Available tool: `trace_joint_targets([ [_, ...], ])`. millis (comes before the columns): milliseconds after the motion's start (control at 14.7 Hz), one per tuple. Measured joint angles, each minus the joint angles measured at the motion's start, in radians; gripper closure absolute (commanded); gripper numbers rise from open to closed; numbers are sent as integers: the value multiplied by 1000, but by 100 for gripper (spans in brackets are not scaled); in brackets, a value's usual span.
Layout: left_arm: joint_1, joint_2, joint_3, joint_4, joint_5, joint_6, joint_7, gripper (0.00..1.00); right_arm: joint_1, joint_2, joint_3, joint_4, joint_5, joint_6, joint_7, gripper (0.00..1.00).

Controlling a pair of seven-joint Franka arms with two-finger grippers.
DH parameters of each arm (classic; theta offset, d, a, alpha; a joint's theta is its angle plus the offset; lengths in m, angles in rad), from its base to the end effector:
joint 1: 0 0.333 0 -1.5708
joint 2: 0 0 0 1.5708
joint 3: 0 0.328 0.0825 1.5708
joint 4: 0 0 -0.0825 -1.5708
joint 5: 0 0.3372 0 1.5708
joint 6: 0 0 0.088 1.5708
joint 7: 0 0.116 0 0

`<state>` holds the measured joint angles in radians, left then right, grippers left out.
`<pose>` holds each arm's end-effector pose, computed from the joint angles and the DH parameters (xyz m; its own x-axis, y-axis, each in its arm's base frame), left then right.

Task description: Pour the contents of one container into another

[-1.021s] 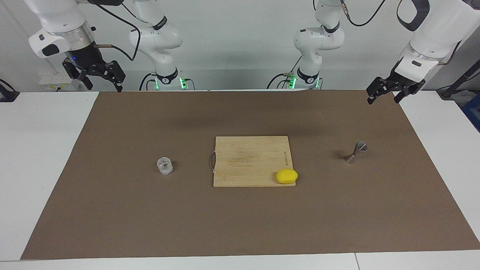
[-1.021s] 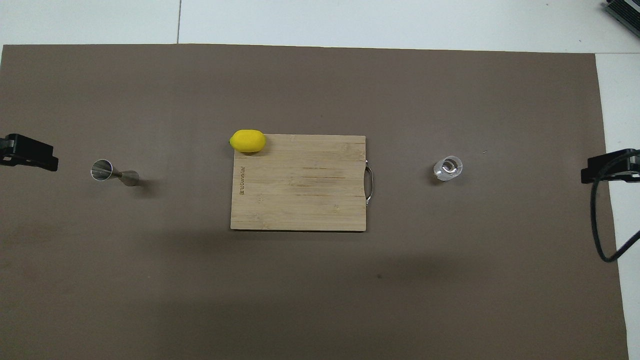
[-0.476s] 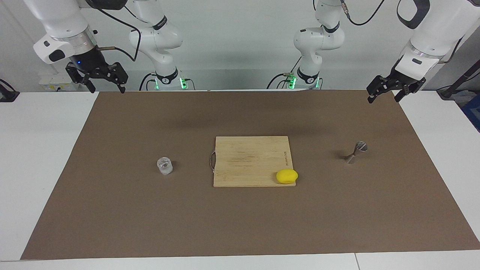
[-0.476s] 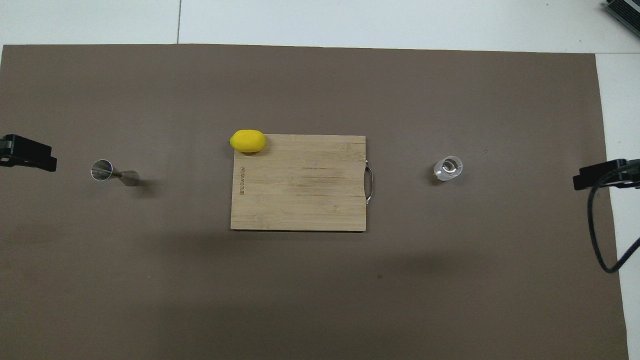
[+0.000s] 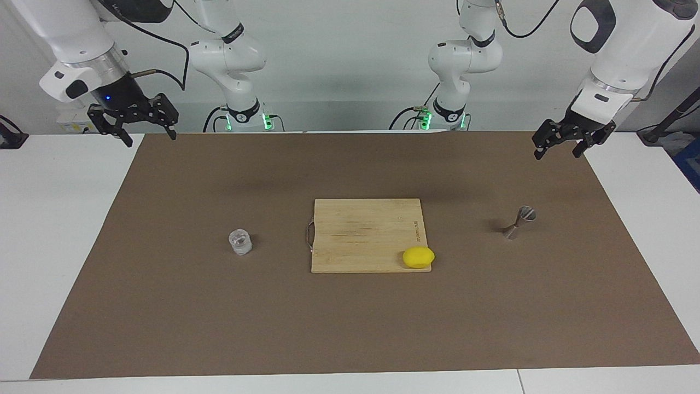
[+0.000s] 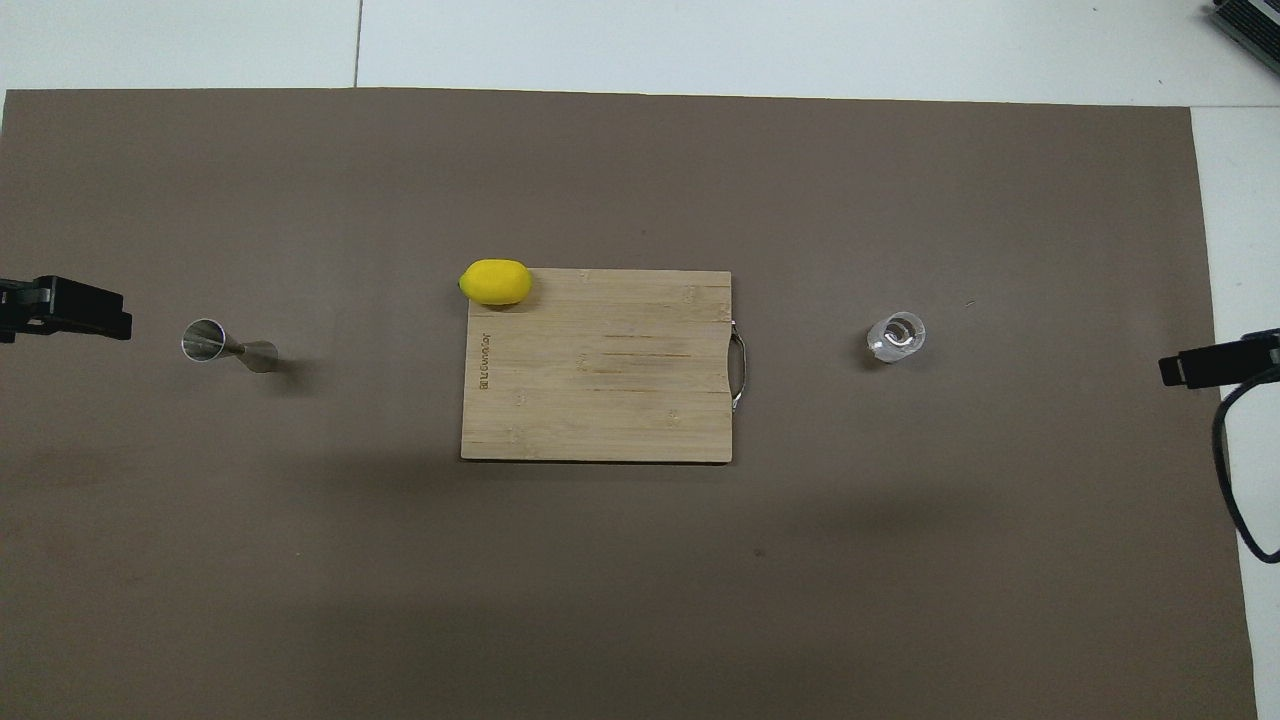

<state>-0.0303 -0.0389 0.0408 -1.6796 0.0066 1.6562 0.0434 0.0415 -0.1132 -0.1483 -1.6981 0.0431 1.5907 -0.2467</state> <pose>0.5016 0.0064 0.6081 0.9993 -0.0335 0.0152 -0.0334 -0.9994 -0.0057 0.4696 -0.0499 0.6300 0.9901 0.1390 0.0190 0.1399 -0.9885 -0.0568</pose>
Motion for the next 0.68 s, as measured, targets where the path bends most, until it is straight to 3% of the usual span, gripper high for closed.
trace_joint_targets([
  [340, 0, -15, 0, -14, 0, 3, 0, 0, -3, -10, 3, -11, 4, -2, 189, 0],
  [681, 0, -26, 1, -63, 0, 90, 0, 0, -5, -45, 5, -6, 4, -24, 219, 0],
])
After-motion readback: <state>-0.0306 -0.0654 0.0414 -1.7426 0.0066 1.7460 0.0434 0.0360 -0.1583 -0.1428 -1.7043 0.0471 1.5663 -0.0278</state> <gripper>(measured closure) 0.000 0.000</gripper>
